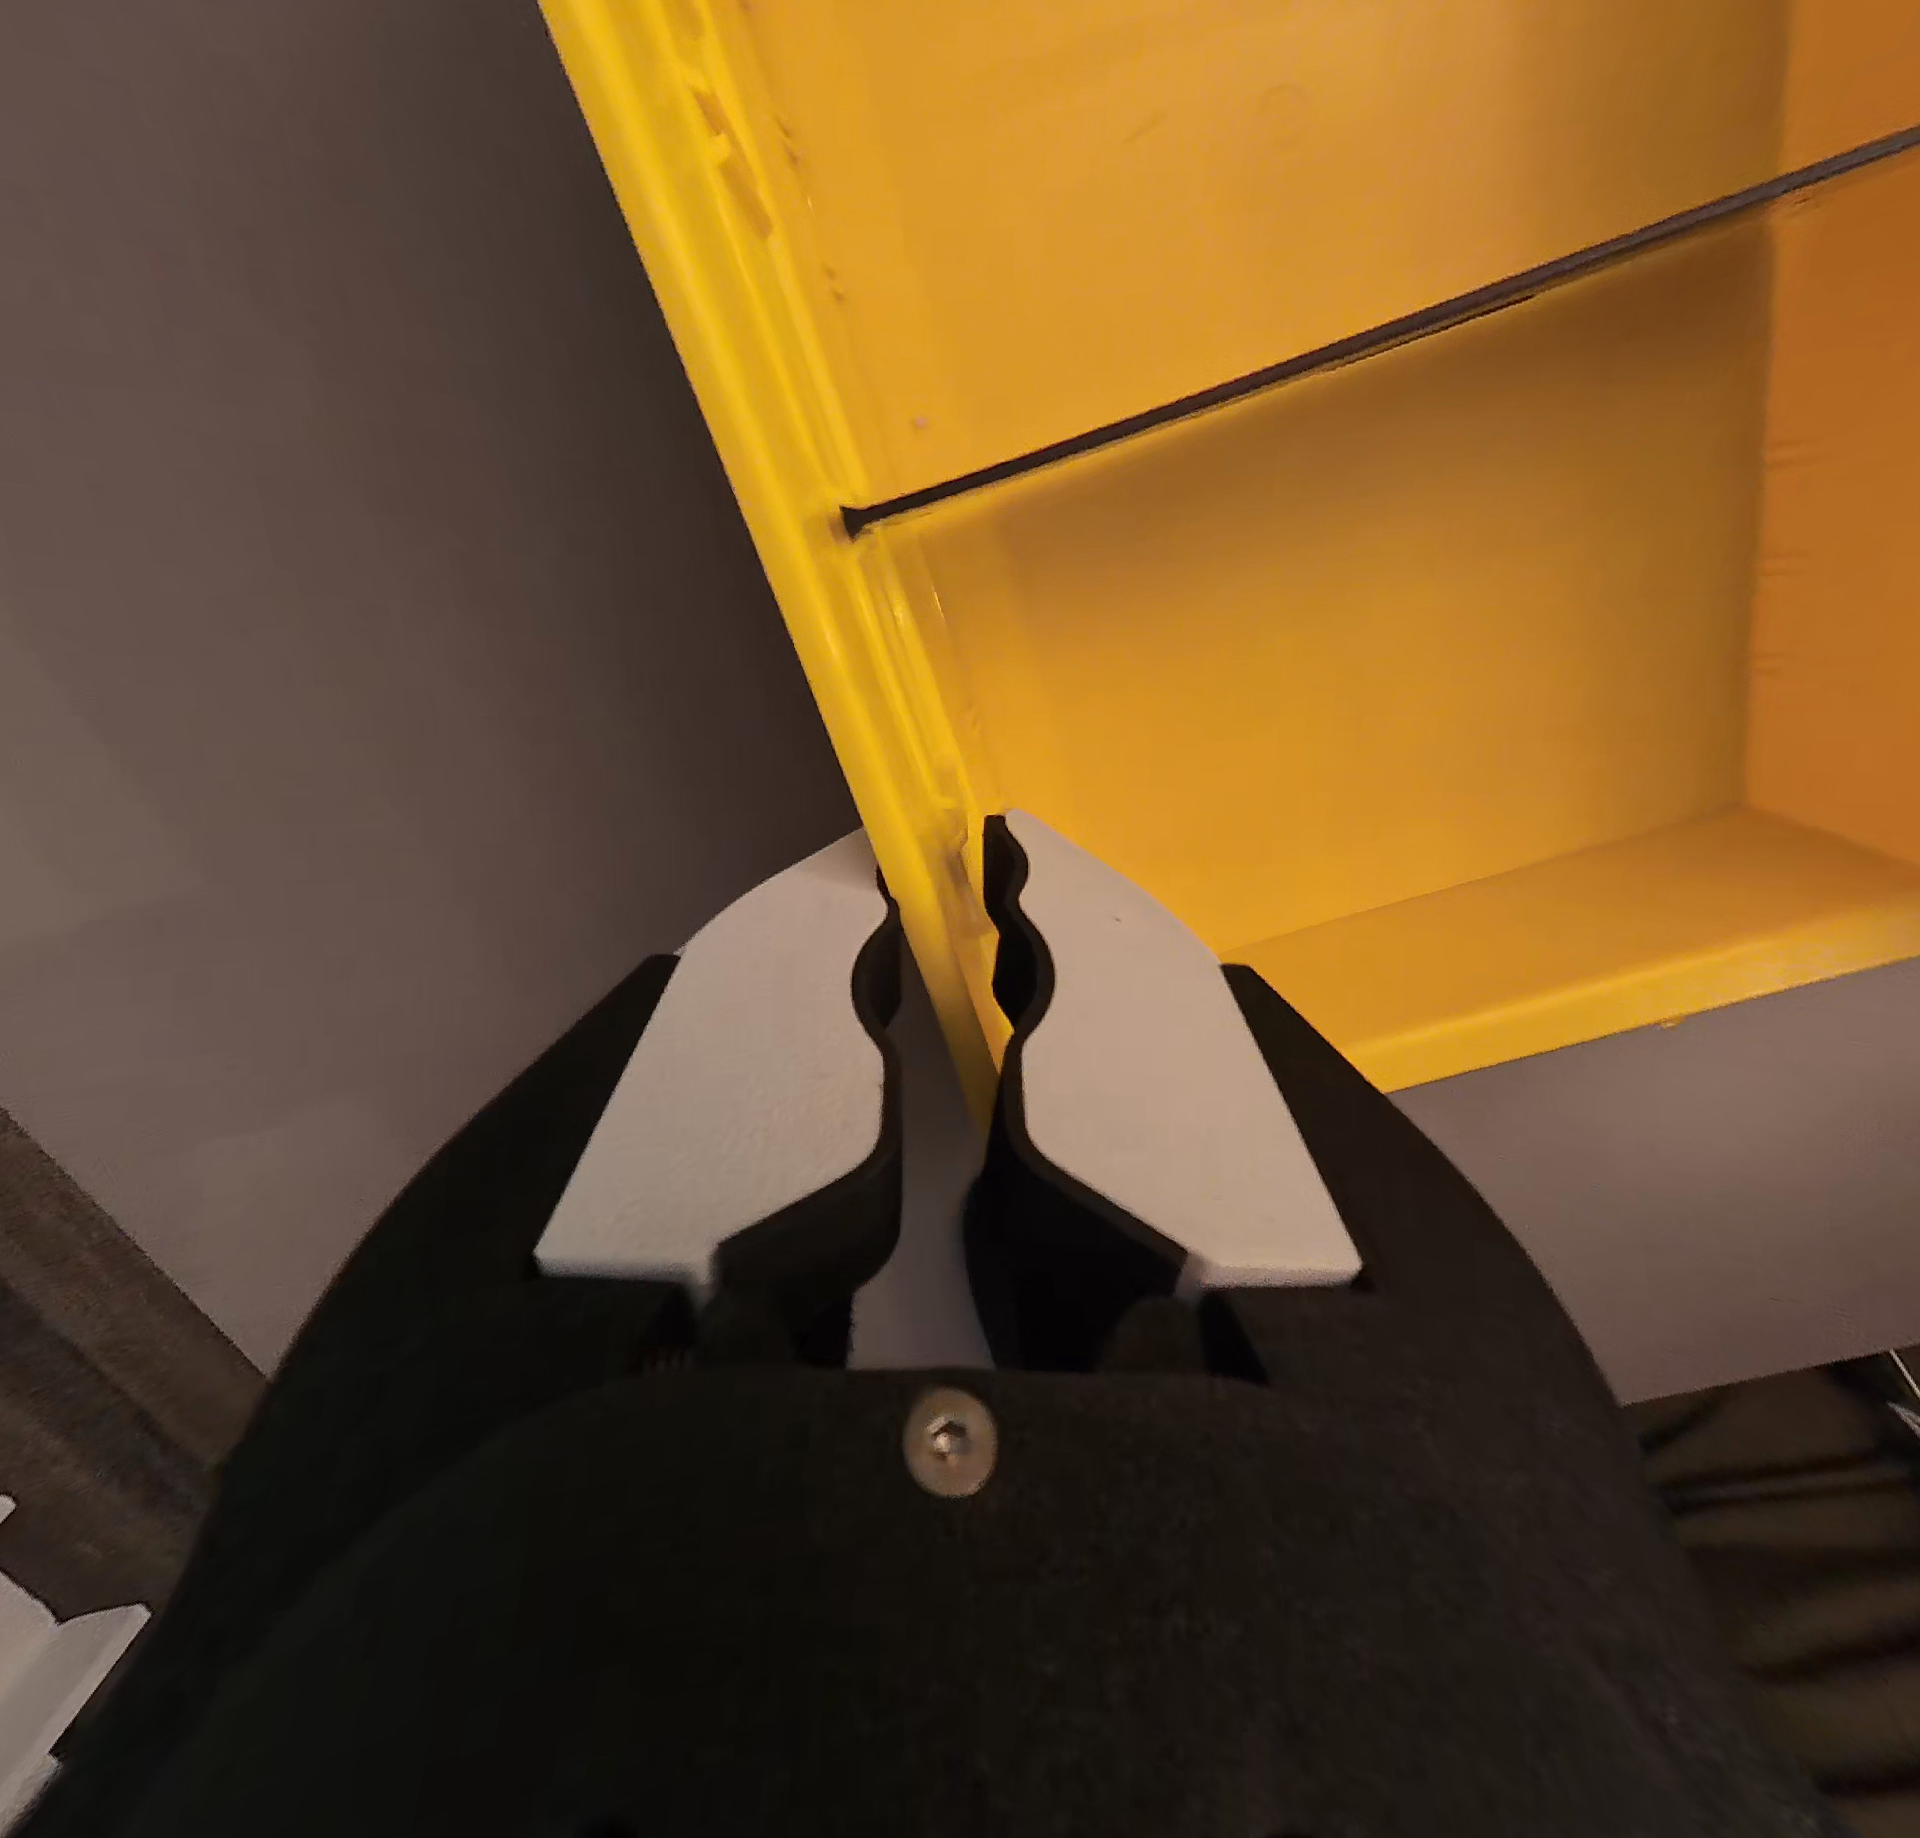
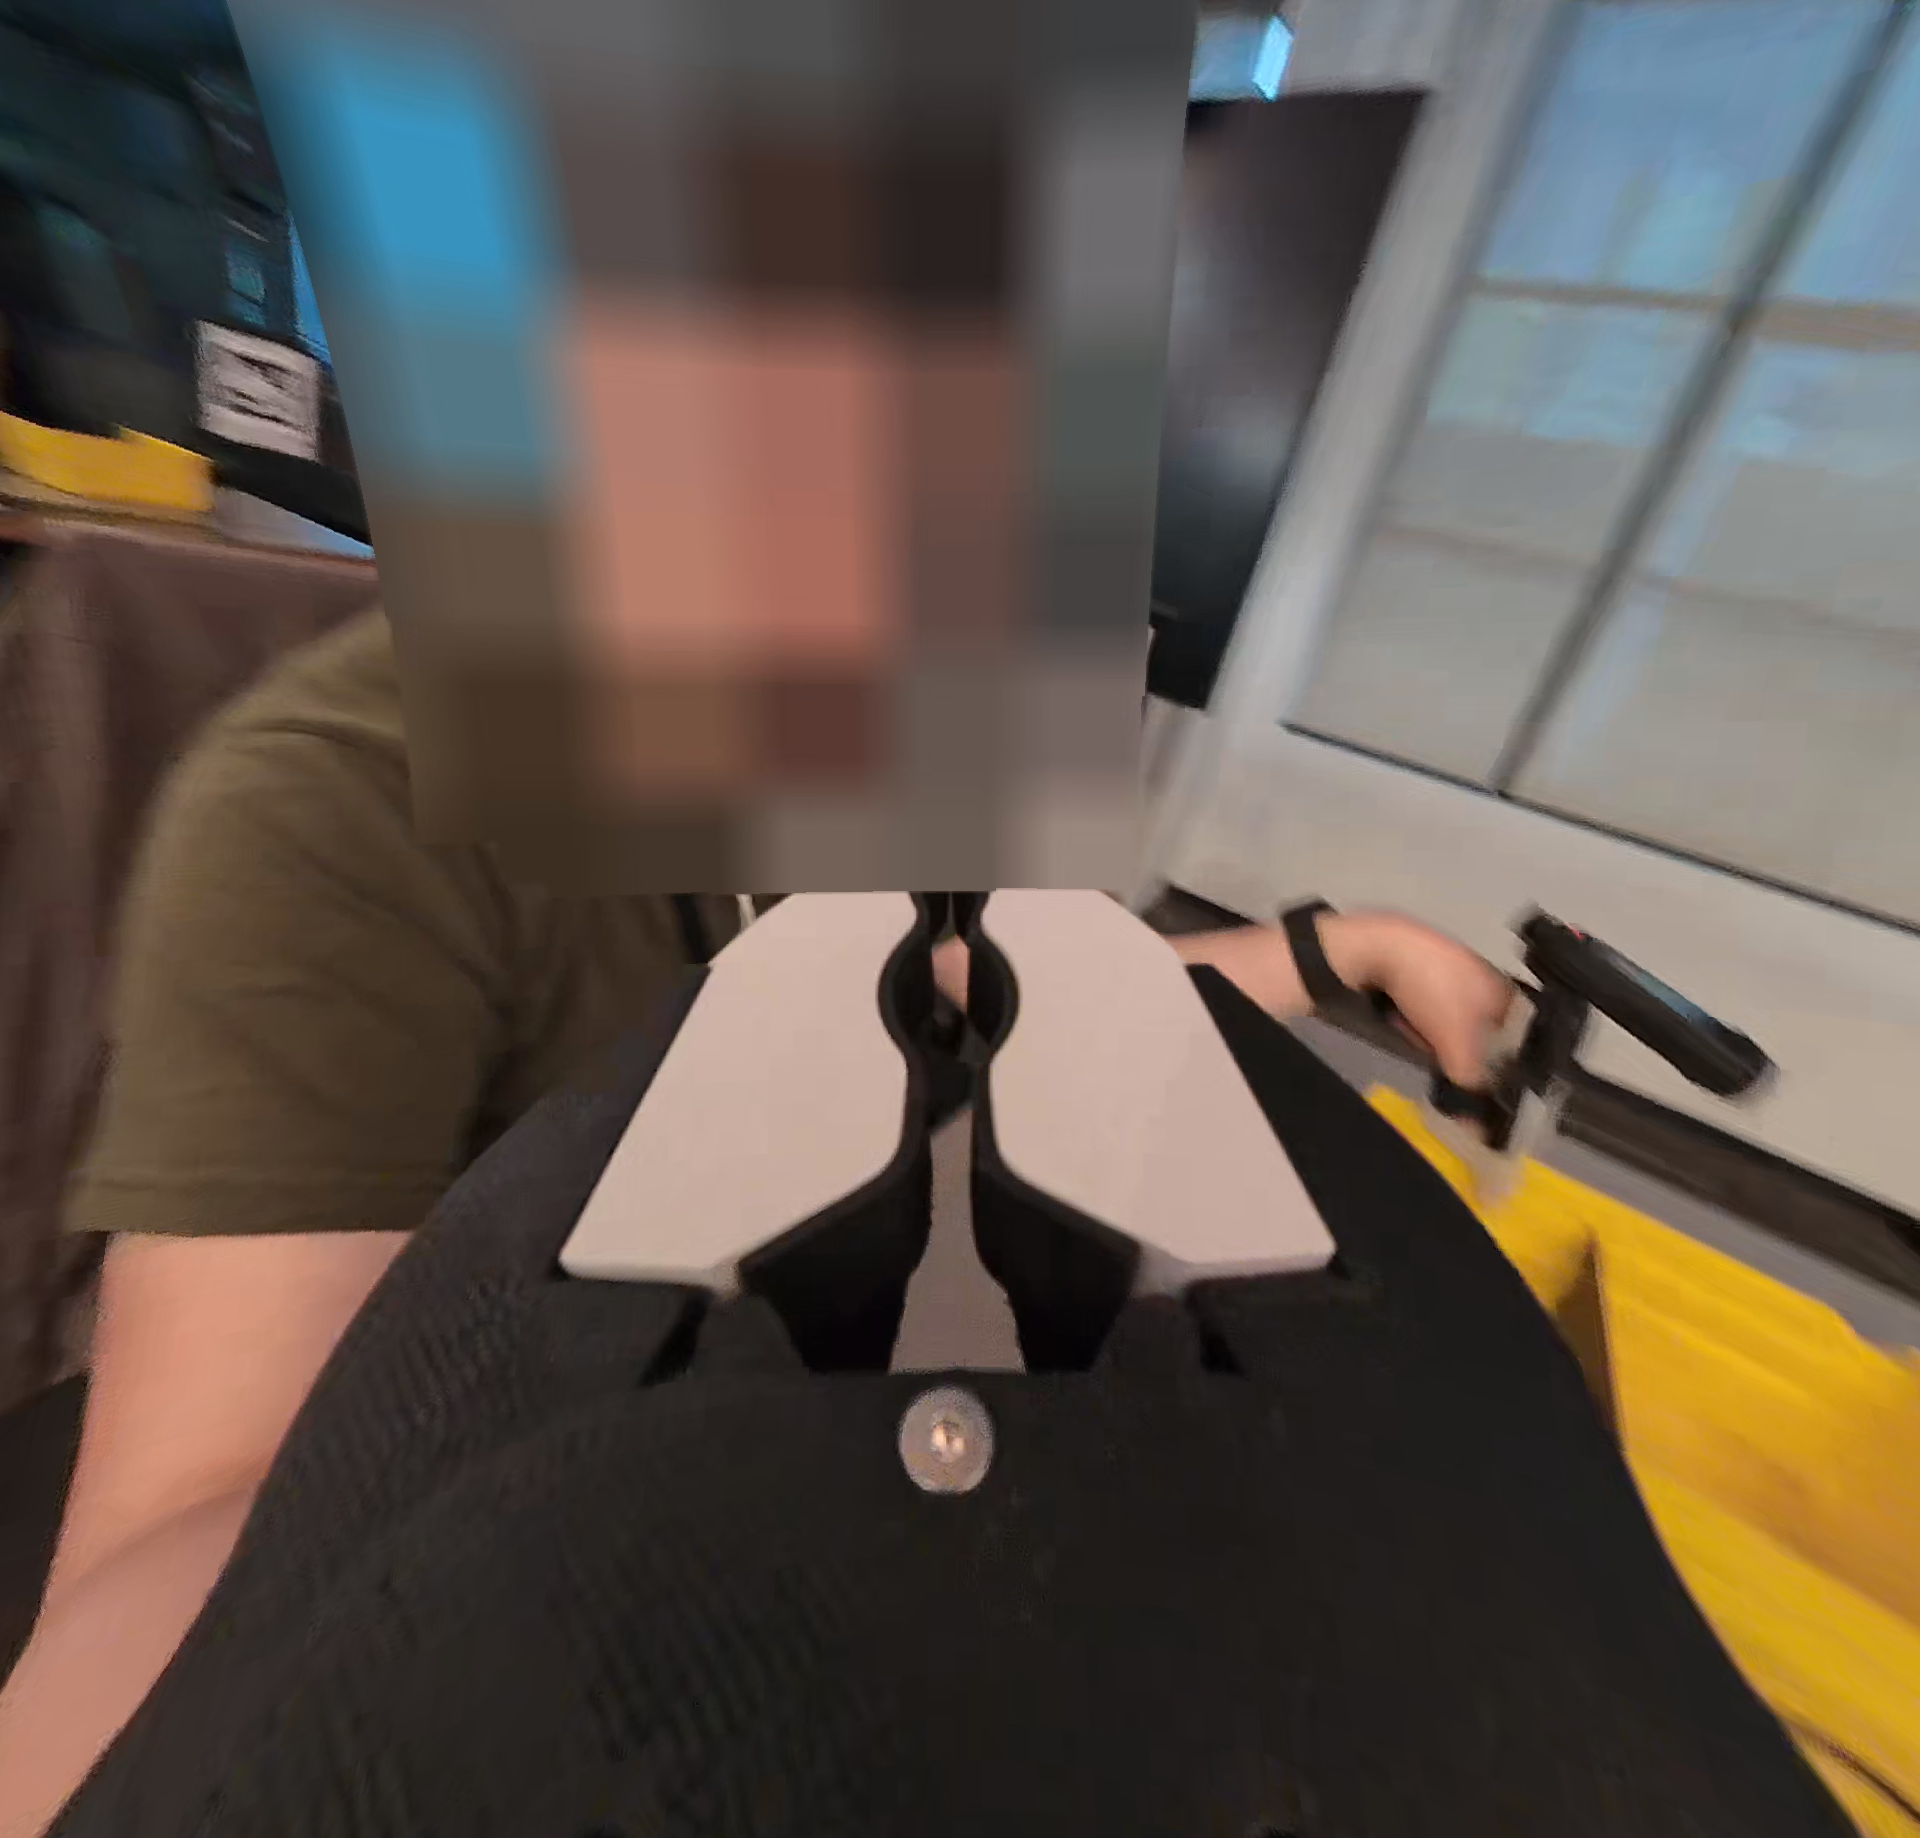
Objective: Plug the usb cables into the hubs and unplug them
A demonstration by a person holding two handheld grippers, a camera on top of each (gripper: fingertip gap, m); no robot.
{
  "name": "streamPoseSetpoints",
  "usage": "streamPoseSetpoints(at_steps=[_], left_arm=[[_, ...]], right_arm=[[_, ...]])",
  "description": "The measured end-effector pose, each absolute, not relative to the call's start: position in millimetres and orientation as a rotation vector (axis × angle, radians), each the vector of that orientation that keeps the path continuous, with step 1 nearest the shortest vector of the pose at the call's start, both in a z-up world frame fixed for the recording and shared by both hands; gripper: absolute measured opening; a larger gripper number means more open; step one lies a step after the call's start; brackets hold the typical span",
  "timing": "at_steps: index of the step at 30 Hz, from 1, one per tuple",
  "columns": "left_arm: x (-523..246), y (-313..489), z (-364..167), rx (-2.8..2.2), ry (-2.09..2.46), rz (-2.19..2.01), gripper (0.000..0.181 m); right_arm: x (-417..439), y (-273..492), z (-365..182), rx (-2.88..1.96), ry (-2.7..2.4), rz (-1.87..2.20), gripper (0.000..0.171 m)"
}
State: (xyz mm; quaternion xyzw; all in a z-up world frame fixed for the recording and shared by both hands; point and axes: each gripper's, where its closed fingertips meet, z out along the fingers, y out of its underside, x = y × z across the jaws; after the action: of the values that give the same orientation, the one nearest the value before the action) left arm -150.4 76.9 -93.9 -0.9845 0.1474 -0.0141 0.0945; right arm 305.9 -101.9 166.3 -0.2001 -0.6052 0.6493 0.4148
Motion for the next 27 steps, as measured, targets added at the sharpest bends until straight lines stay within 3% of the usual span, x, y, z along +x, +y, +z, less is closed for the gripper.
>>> streamPoseSetpoints(at_steps=[27], left_arm=[[-148, 78, -94, -2.917, 0.430, -0.106, 0.012]], right_arm=[[312, -94, 175, -0.364, -1.442, 1.980, 0.000]])
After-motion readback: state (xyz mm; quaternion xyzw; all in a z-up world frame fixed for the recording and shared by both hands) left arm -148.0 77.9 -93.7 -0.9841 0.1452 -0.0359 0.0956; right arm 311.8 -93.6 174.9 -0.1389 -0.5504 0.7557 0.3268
